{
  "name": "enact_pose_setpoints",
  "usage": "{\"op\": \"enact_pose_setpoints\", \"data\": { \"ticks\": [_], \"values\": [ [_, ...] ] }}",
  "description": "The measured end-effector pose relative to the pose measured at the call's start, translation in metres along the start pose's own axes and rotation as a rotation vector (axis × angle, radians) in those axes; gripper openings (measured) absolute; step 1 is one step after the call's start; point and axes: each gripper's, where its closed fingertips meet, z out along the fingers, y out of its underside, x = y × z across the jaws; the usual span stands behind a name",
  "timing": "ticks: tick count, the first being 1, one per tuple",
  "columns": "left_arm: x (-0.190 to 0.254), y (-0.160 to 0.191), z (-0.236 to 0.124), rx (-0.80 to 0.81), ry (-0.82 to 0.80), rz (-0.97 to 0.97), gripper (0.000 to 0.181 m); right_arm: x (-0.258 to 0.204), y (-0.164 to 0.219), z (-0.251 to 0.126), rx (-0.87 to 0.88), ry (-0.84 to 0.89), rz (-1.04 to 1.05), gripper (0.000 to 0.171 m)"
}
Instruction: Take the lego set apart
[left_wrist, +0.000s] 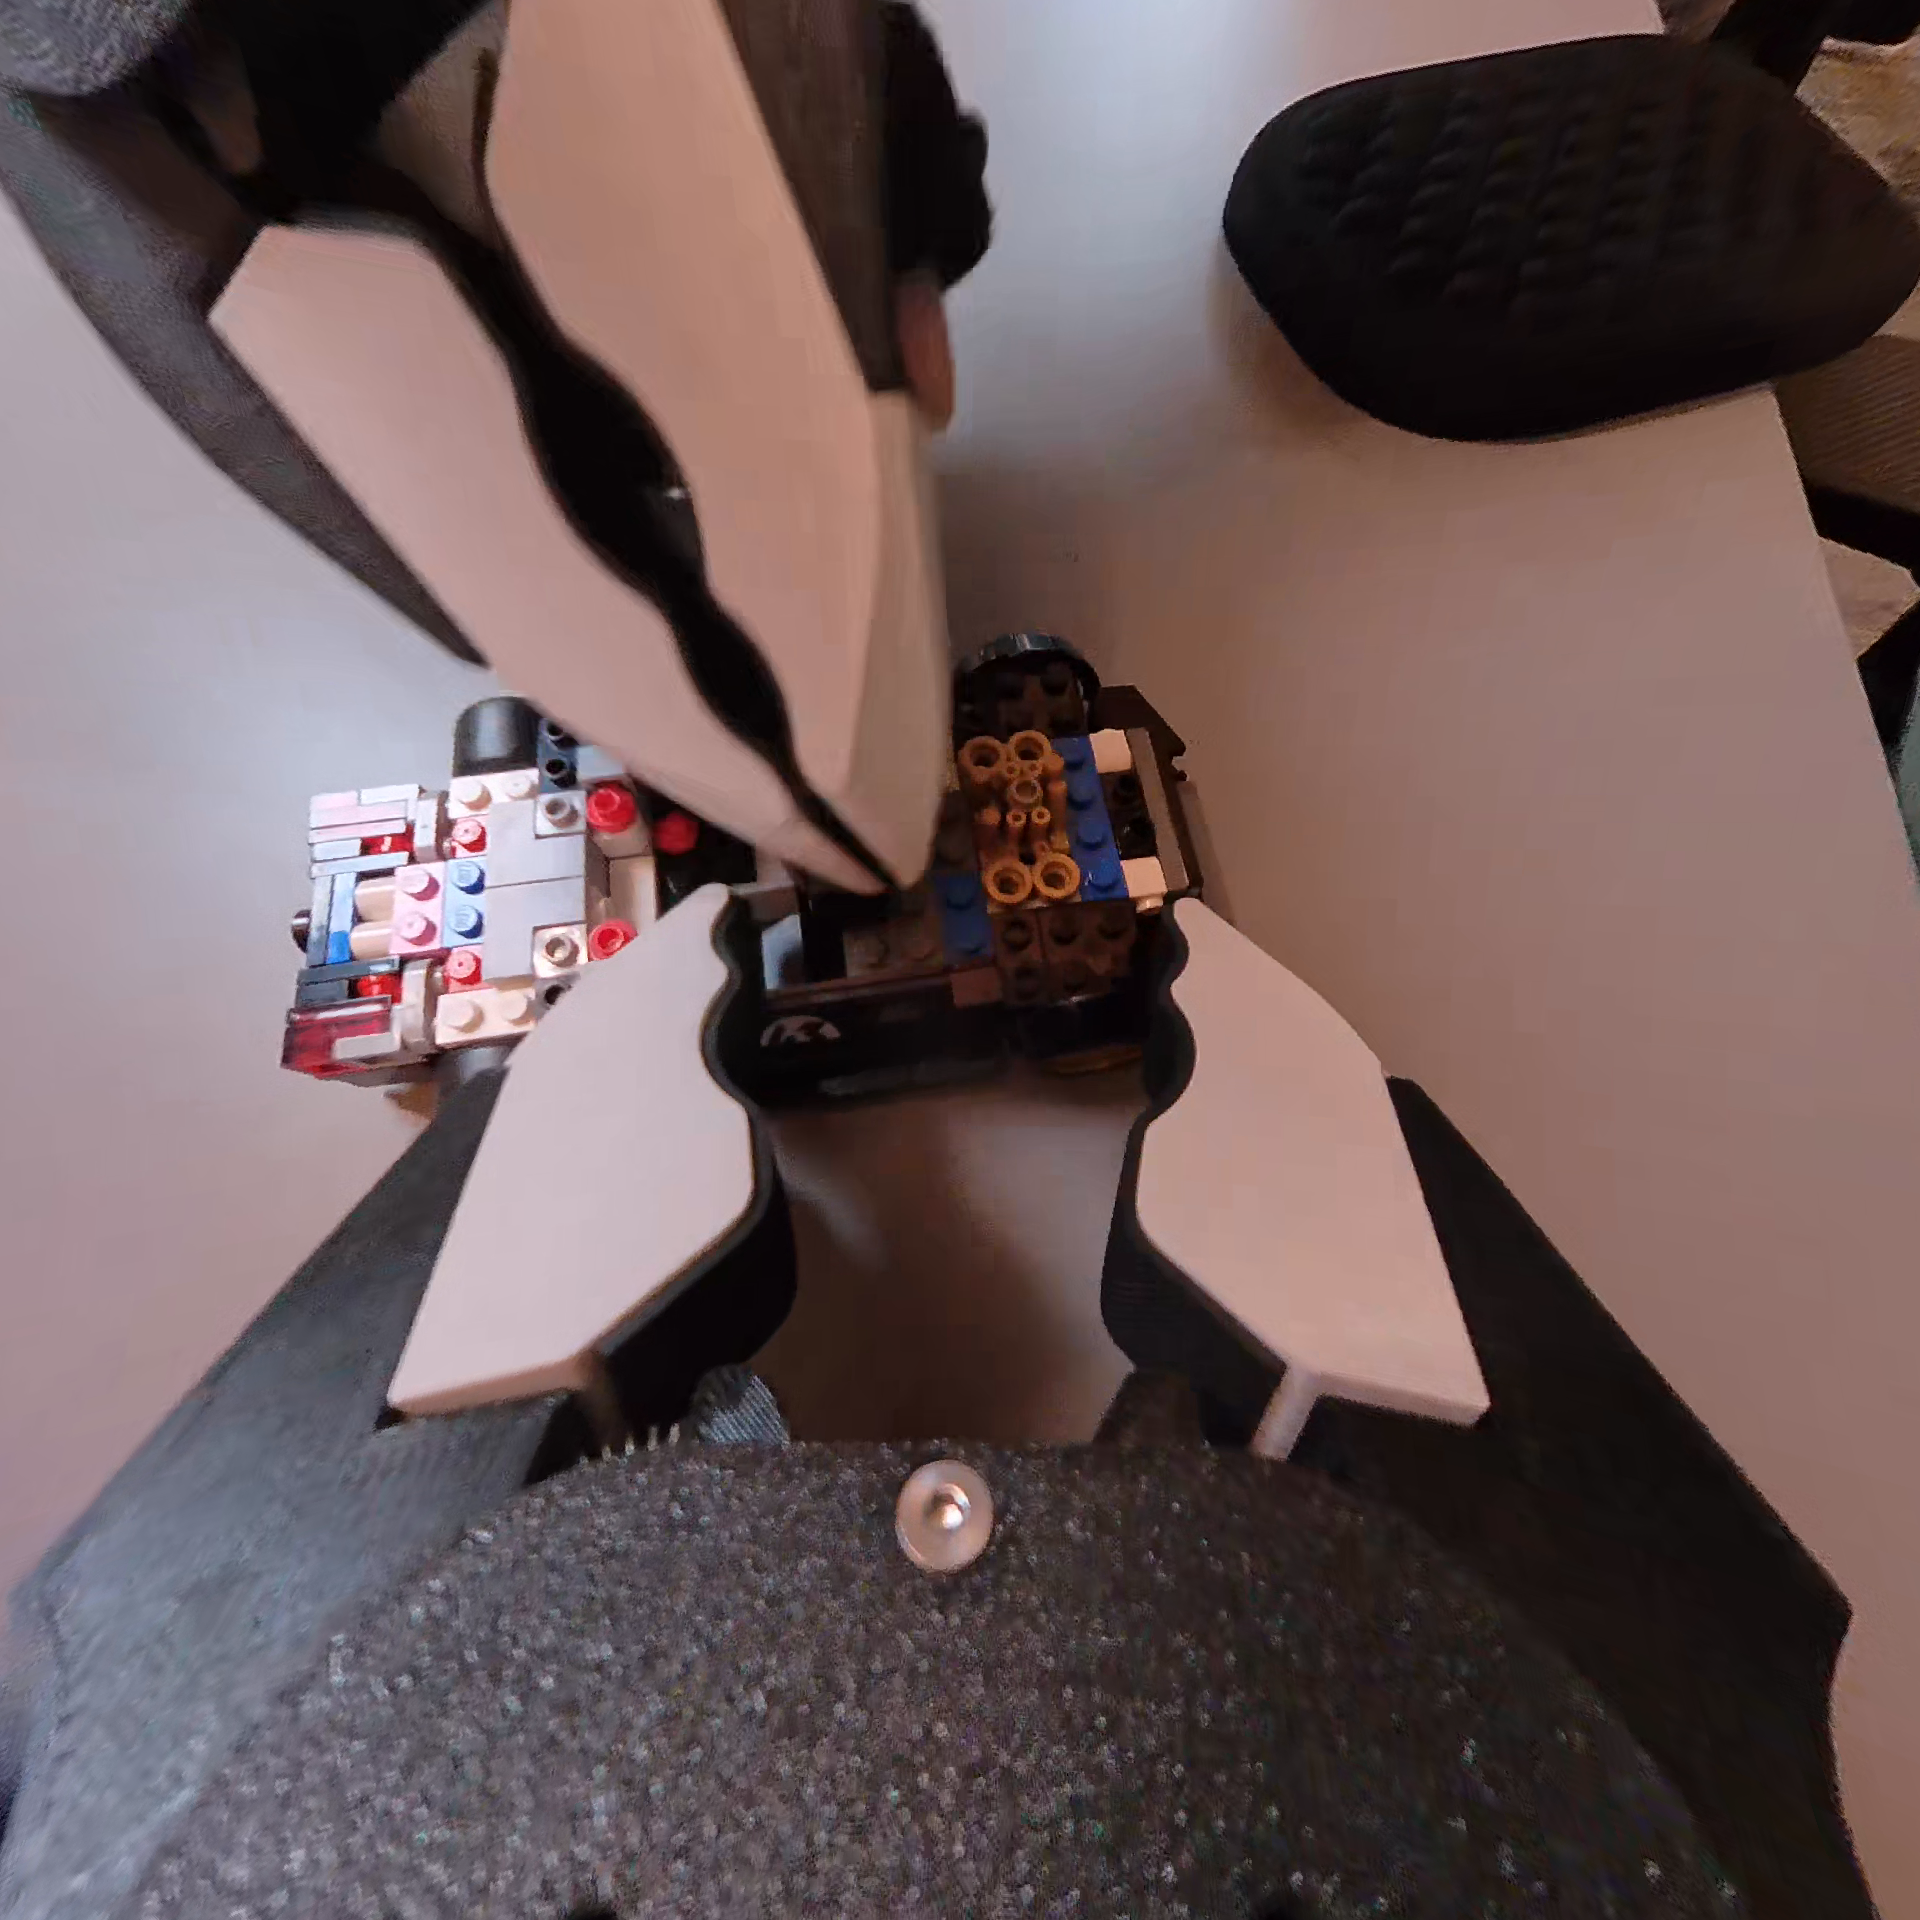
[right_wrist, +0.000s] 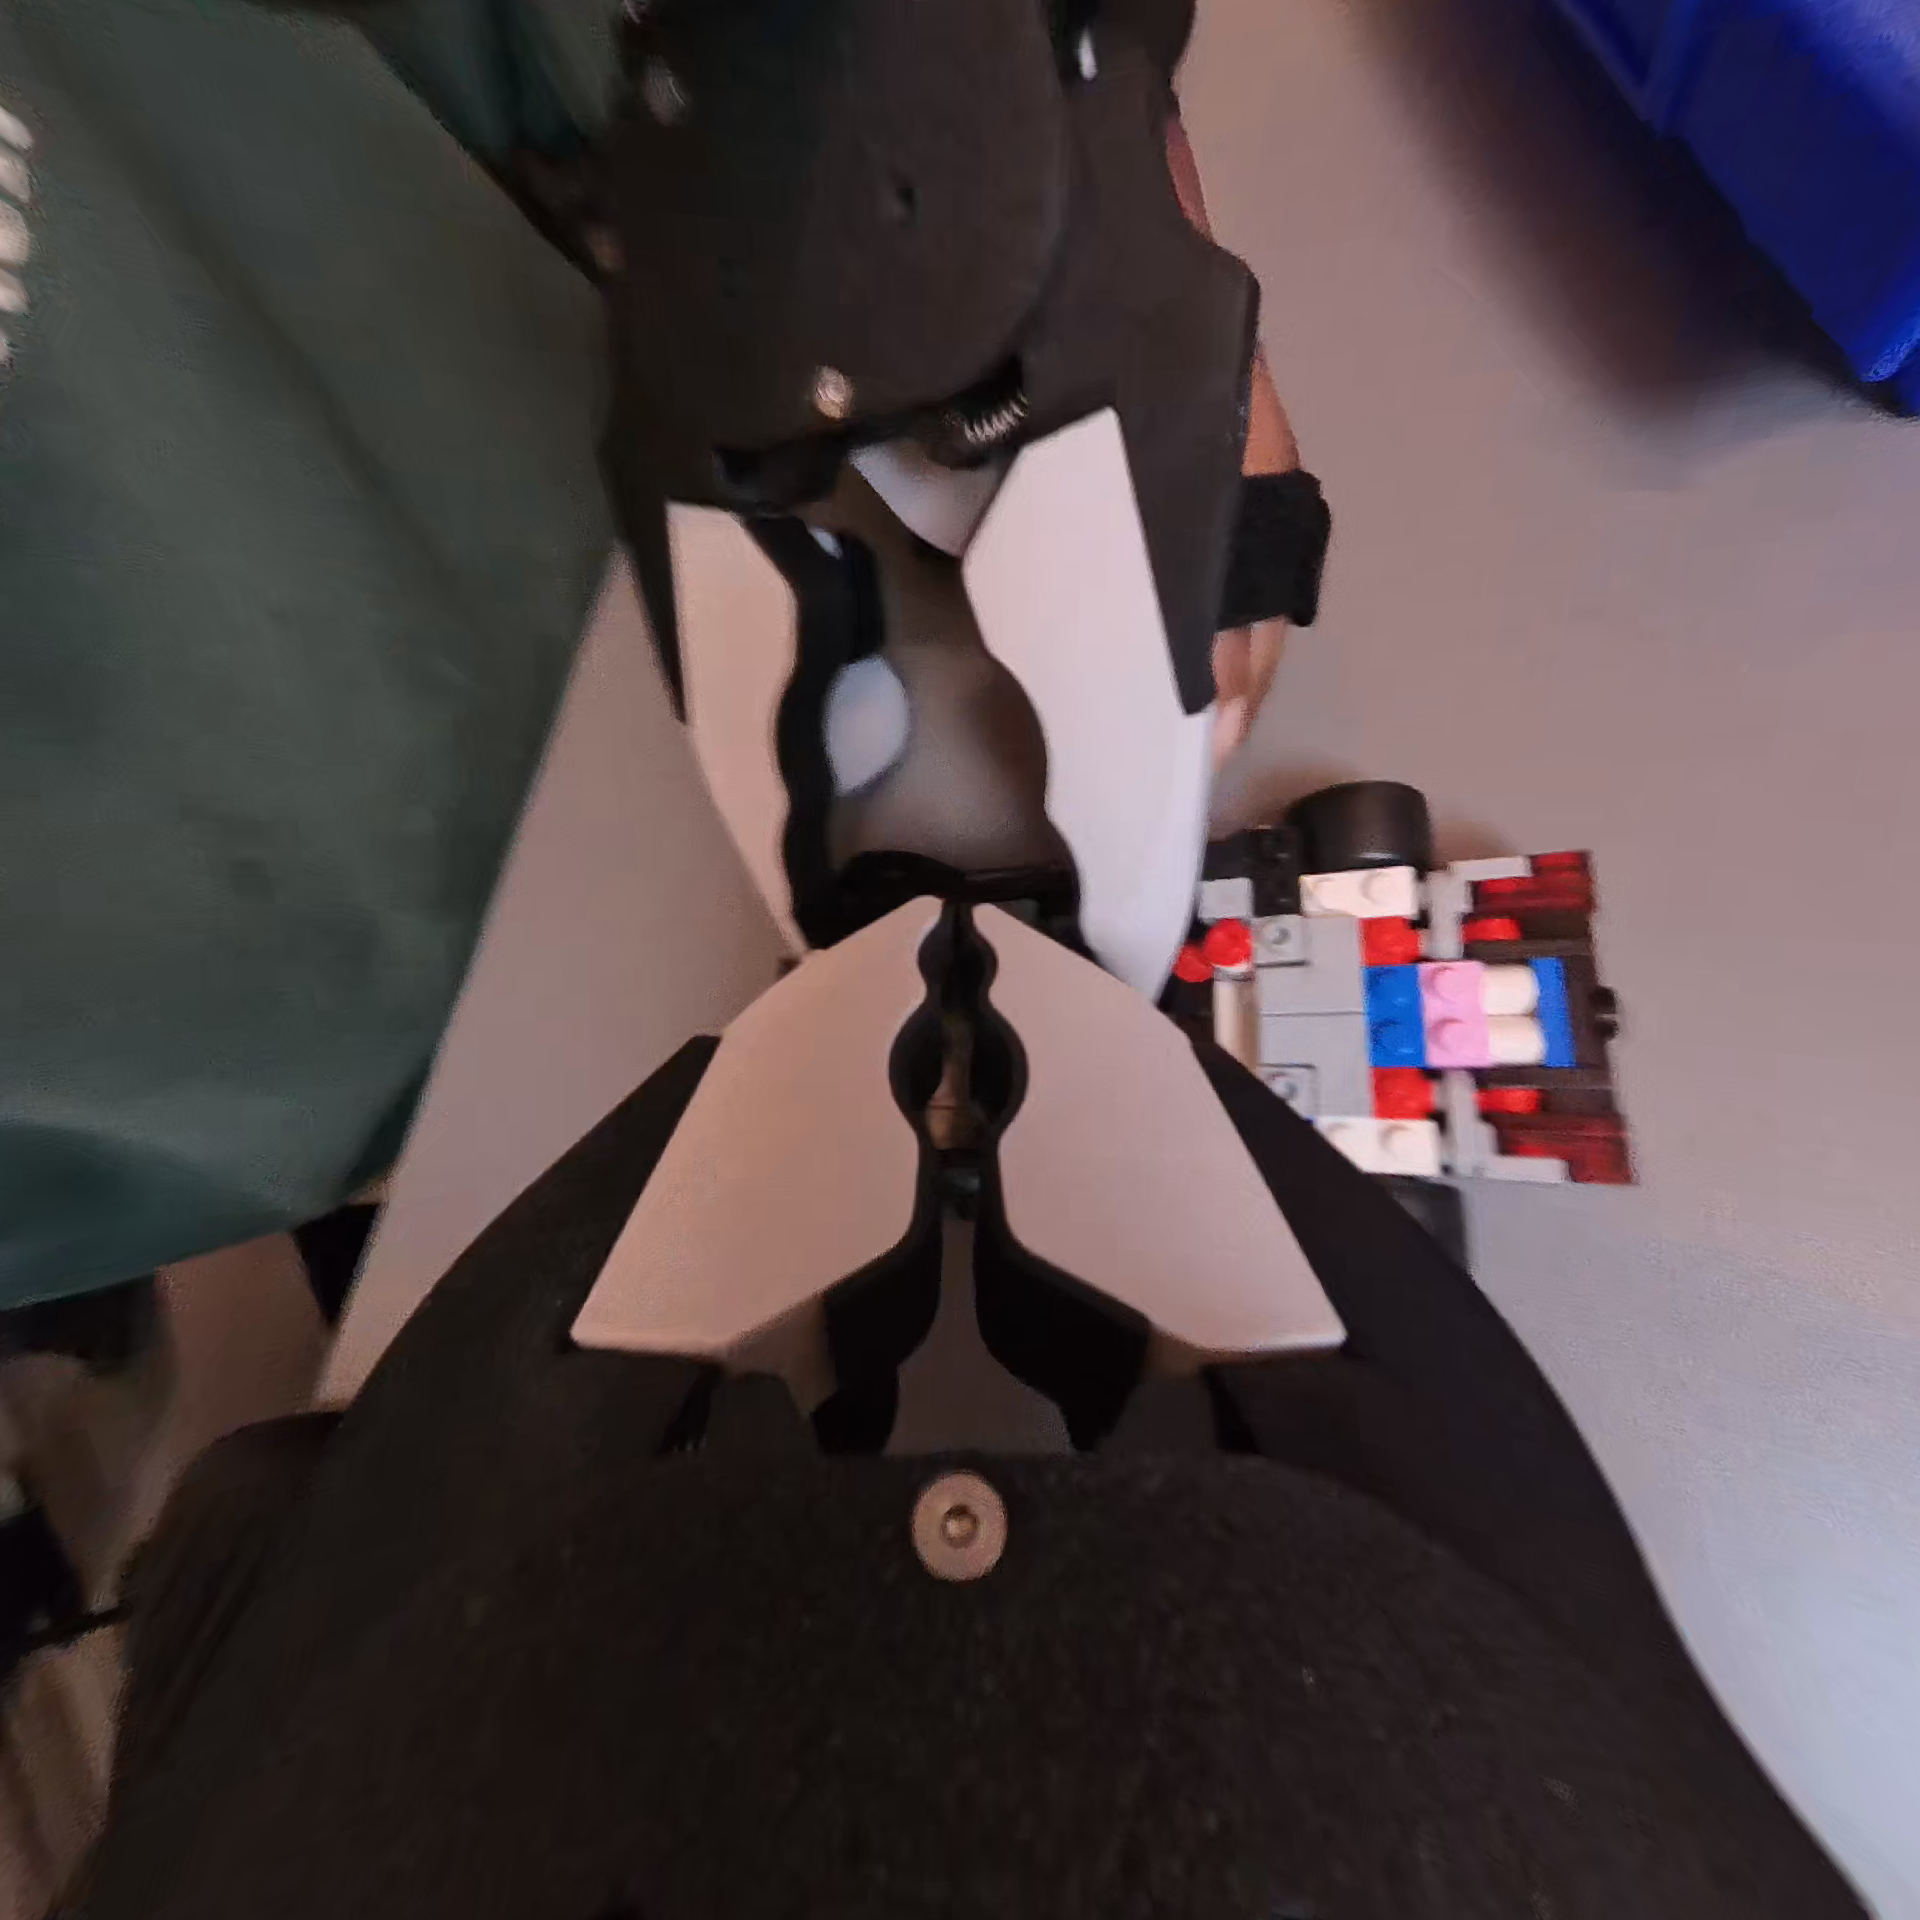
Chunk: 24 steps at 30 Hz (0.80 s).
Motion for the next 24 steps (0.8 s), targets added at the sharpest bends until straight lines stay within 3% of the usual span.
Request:
{"op": "enact_pose_setpoints", "data": {
  "ticks": [5, 7, 12, 21, 24],
  "values": [
    [0.001, -0.001, 0.000, 0.000, 0.018, -0.003, 0.065, 0.009, -0.009, -0.016, 0.152, 0.141, -0.032, 0.000],
    [-0.001, -0.001, 0.000, -0.003, 0.012, -0.016, 0.073, 0.017, -0.006, -0.018, 0.078, 0.238, -0.089, 0.001],
    [-0.005, 0.001, -0.001, -0.011, -0.034, -0.028, 0.076, 0.018, 0.007, -0.002, -0.147, 0.241, -0.160, 0.011],
    [-0.007, 0.001, -0.002, 0.012, -0.031, -0.031, 0.073, 0.018, 0.012, 0.002, -0.388, 0.146, -0.172, 0.008],
    [-0.007, 0.001, -0.003, 0.013, -0.026, -0.026, 0.073, 0.018, 0.012, 0.002, -0.390, 0.123, -0.168, 0.008]
  ]
}}
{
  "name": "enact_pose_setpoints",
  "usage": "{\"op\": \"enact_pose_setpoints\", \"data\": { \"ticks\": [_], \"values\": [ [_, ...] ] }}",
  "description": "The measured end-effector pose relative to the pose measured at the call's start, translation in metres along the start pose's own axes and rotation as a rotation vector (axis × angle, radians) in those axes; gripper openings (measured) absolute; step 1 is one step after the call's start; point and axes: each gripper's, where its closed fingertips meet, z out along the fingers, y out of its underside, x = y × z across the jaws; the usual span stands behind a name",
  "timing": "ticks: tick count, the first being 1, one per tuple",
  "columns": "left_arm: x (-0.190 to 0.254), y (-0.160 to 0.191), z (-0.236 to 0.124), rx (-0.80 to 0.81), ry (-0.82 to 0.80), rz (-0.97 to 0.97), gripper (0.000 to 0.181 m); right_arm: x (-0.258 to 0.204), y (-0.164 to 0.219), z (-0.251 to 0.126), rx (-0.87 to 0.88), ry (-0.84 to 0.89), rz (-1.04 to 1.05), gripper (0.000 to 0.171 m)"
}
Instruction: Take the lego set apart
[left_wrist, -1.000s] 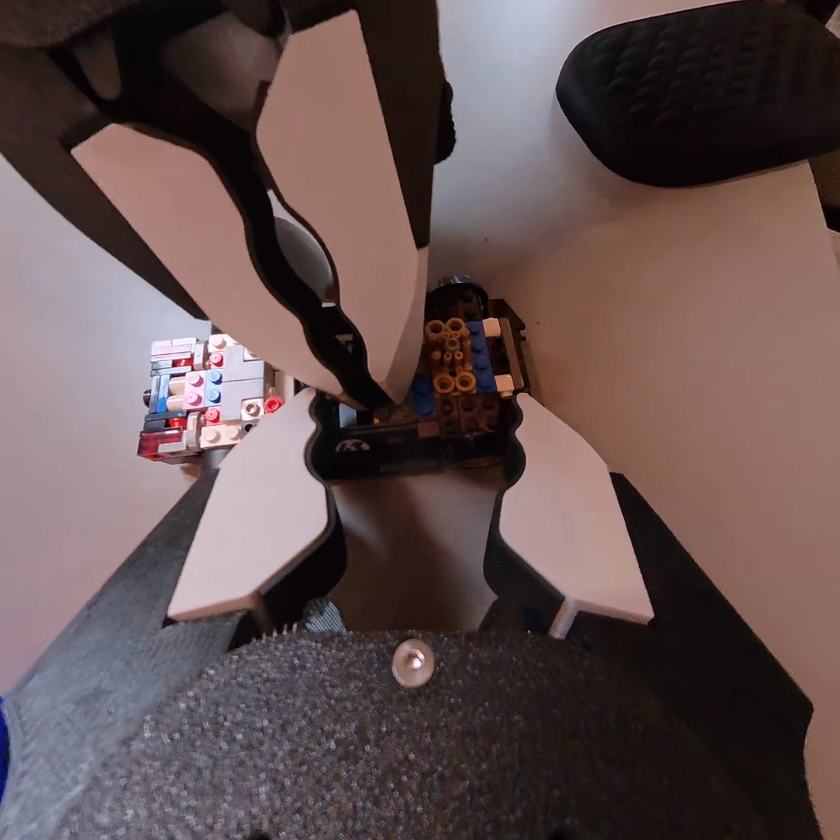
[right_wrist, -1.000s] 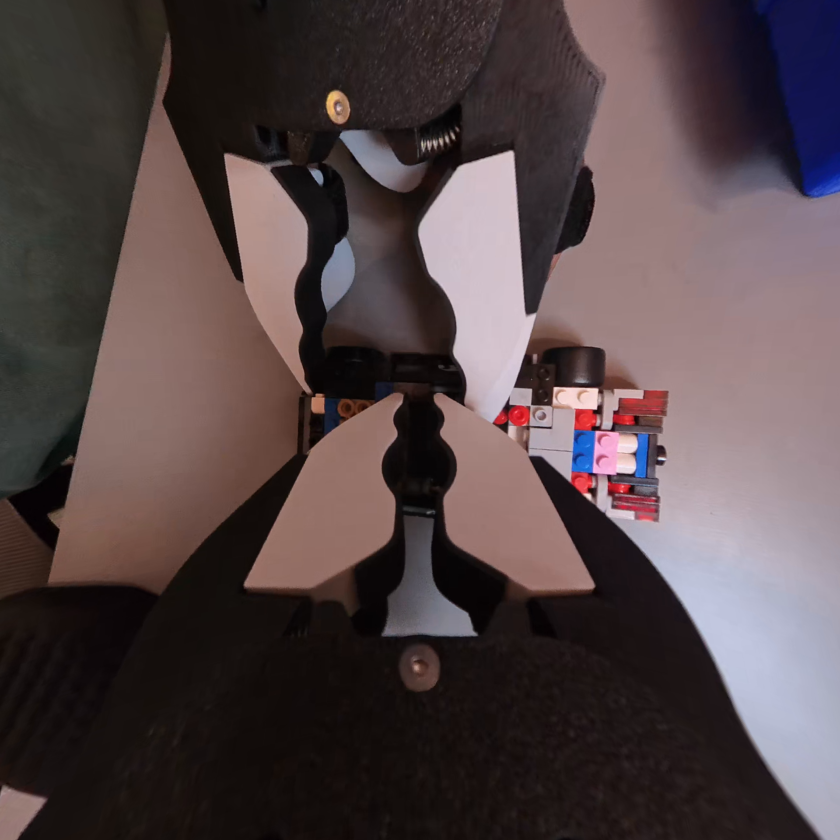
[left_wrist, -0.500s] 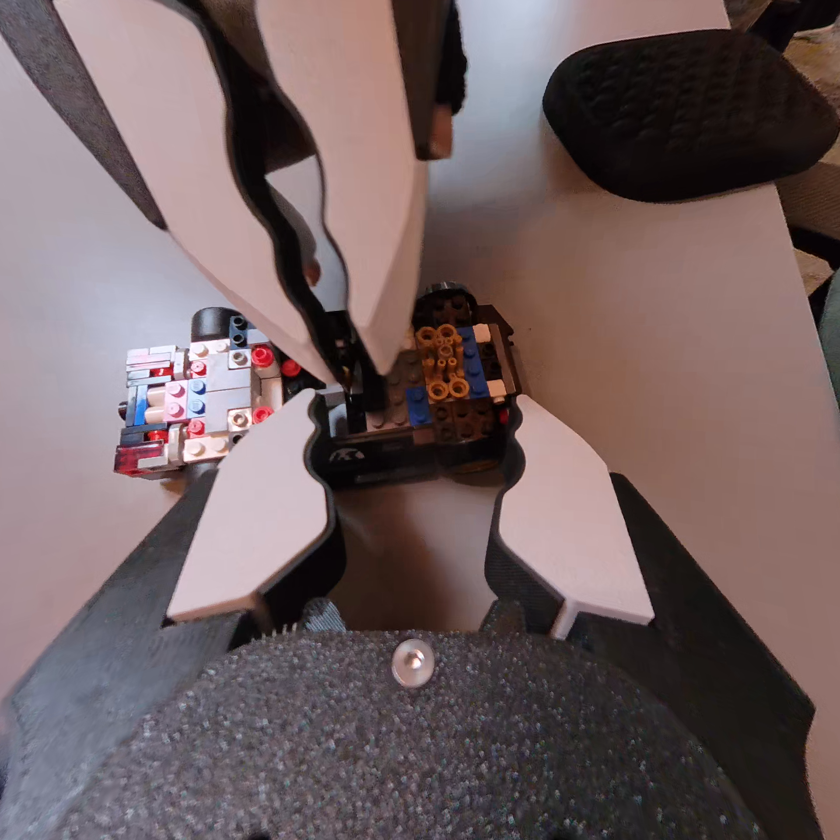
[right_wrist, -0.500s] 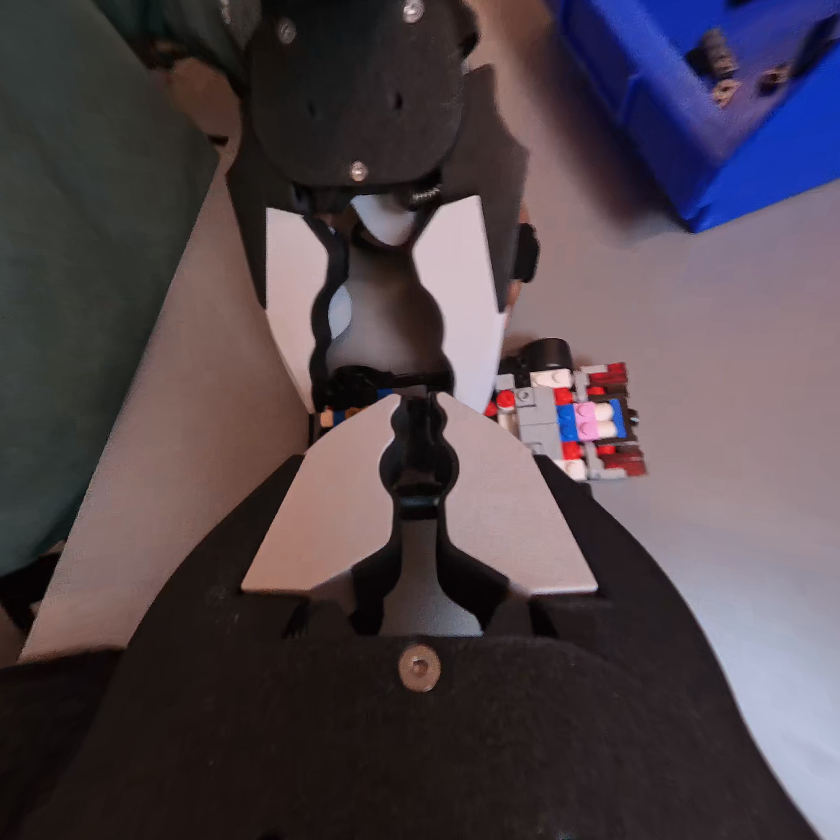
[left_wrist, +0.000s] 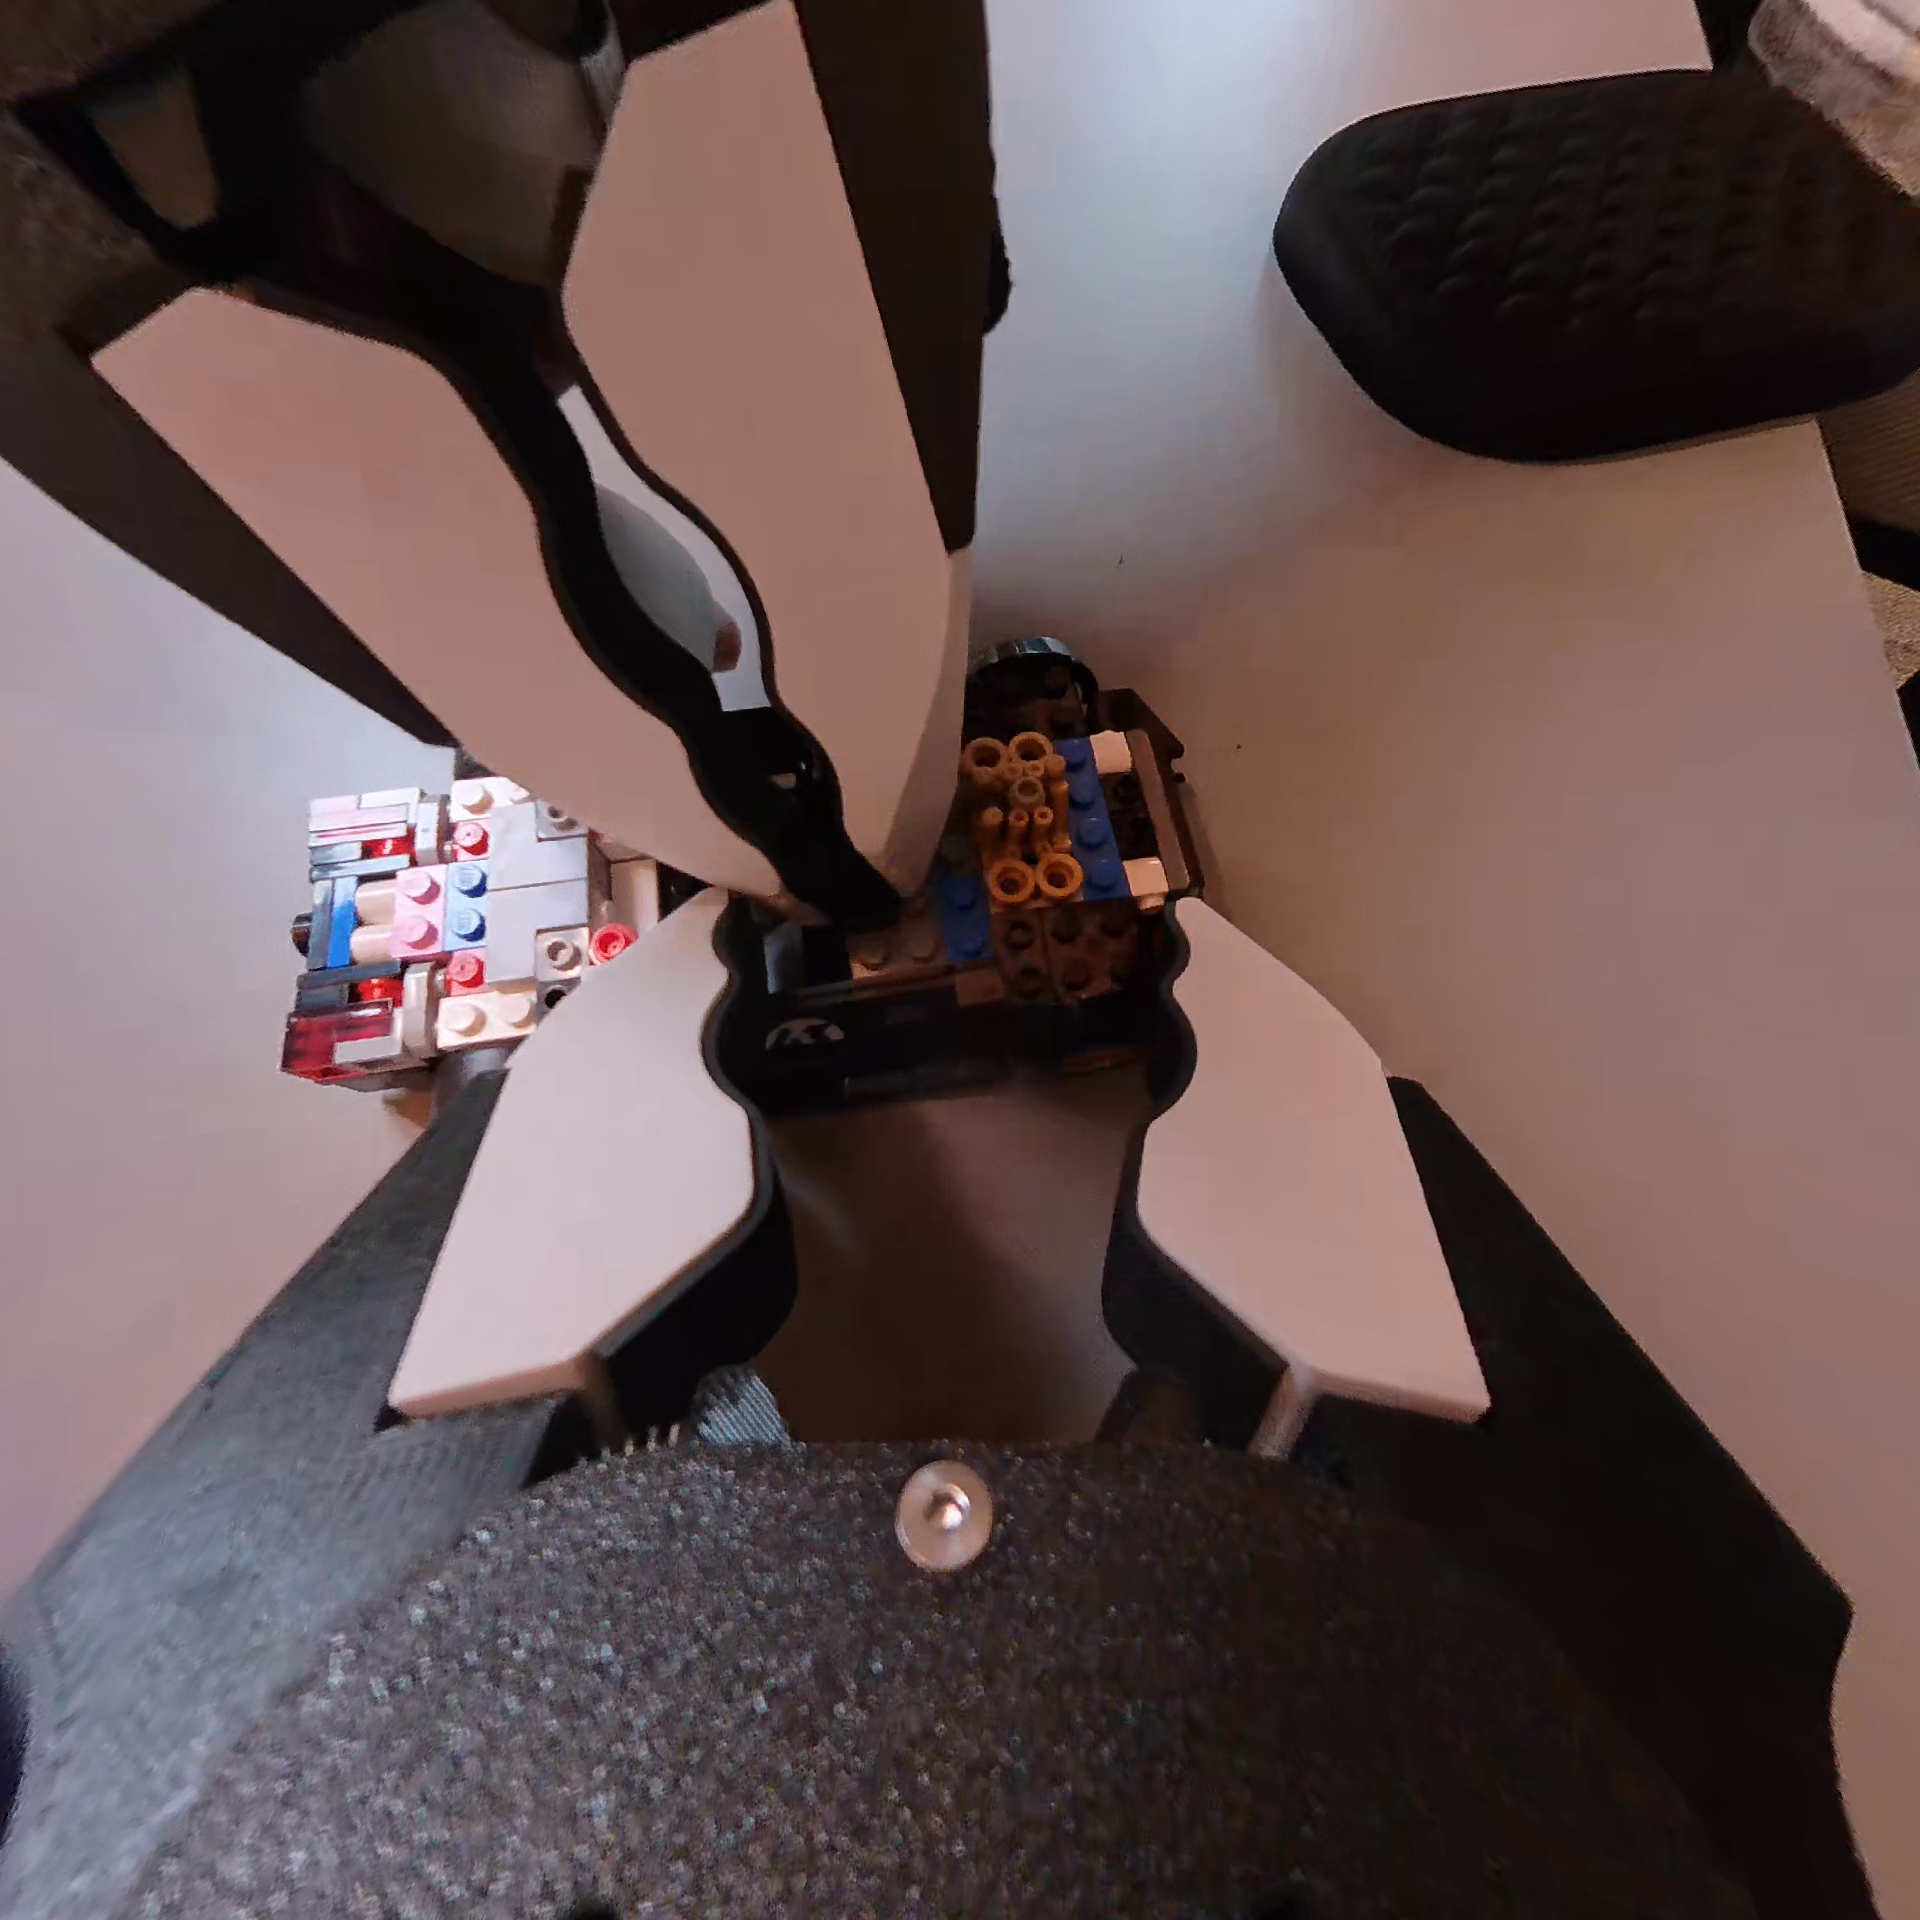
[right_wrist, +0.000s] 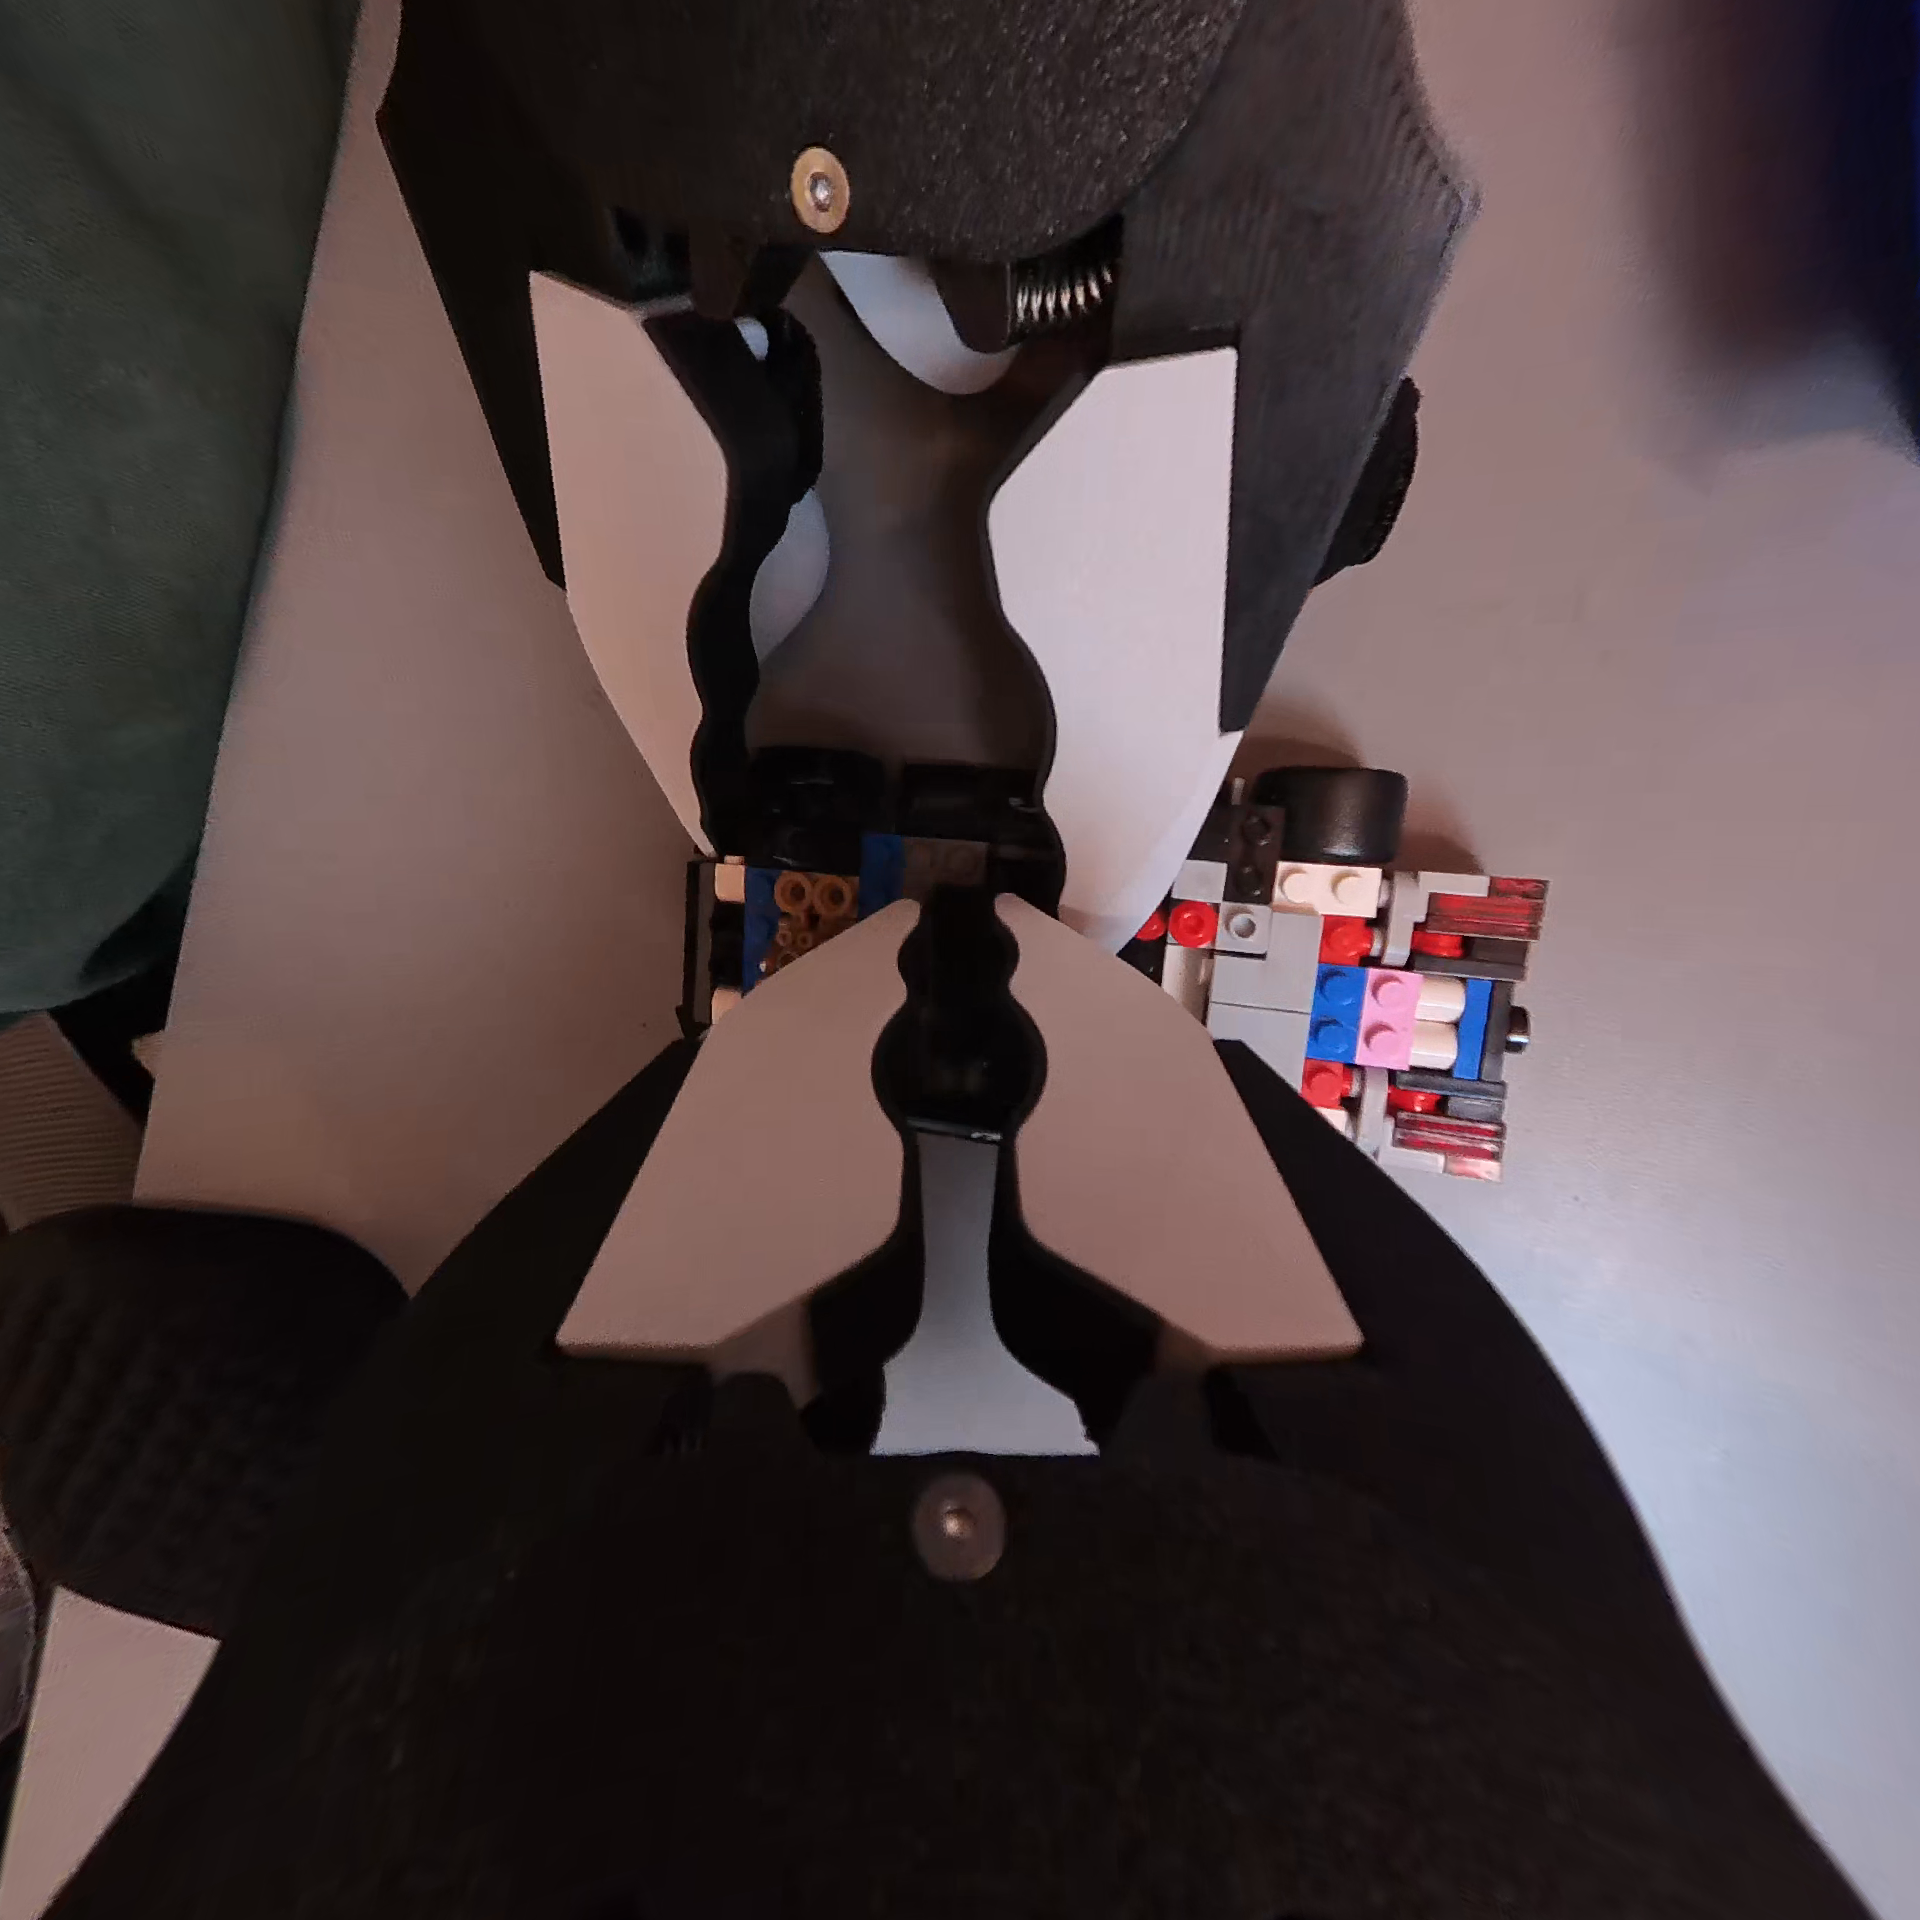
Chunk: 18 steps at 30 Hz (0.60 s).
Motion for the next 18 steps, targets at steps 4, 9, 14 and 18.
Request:
{"op": "enact_pose_setpoints", "data": {
  "ticks": [4, 9, 14, 18],
  "values": [
    [0.002, 0.000, 0.000, 0.000, 0.018, 0.001, 0.073, -0.001, -0.002, 0.000, 0.116, -0.037, 0.038, 0.007],
    [0.005, 0.000, 0.001, -0.003, 0.041, 0.007, 0.072, -0.004, -0.003, -0.001, 0.310, -0.109, 0.110, 0.006],
    [0.002, 0.001, 0.001, -0.008, 0.050, -0.008, 0.071, -0.021, -0.015, -0.010, 0.489, -0.248, 0.130, 0.000],
    [0.003, 0.001, 0.001, -0.012, 0.054, -0.005, 0.071, -0.005, -0.016, -0.025, 0.565, -0.120, 0.146, 0.002]
  ]
}}
